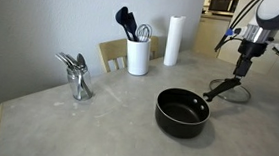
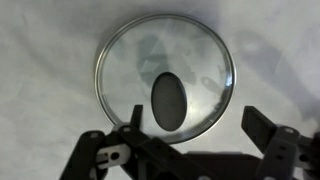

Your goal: Put the glass lid on top of the black pot

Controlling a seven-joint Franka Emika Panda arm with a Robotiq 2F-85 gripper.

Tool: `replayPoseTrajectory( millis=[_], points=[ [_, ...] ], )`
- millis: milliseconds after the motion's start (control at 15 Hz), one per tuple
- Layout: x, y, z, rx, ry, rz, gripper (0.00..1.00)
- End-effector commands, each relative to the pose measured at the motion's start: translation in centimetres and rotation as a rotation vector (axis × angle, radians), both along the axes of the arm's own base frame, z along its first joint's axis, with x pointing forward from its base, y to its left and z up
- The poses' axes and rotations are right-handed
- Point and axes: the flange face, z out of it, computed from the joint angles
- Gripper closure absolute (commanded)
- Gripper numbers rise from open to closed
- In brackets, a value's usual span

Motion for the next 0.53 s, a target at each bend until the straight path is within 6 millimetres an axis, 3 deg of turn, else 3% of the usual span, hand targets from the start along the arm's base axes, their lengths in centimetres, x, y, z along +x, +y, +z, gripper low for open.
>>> replayPoseTrajectory(
  millis=[0,467],
  points=[
    [0.1,0.0,0.1,-0.001,-0.001,0.001,0.00],
    [0.2,-0.7,-1.6,-0.038,0.018,0.031,0.00]
  ],
)
